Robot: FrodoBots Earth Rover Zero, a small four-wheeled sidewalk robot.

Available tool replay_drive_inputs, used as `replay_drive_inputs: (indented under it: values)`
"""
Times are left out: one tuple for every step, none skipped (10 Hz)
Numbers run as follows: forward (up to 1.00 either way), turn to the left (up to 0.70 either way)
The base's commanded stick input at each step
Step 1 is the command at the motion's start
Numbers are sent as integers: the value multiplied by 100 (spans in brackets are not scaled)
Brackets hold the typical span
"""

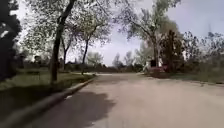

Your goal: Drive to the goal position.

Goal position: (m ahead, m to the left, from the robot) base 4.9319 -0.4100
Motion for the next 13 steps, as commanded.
replay_drive_inputs:
  values:
    - [70,0]
    - [70,0]
    - [70,0]
    - [70,0]
    - [70,0]
    - [70,0]
    - [70,0]
    - [70,0]
    - [70,0]
    - [70,0]
    - [70,0]
    - [70,0]
    - [70,0]
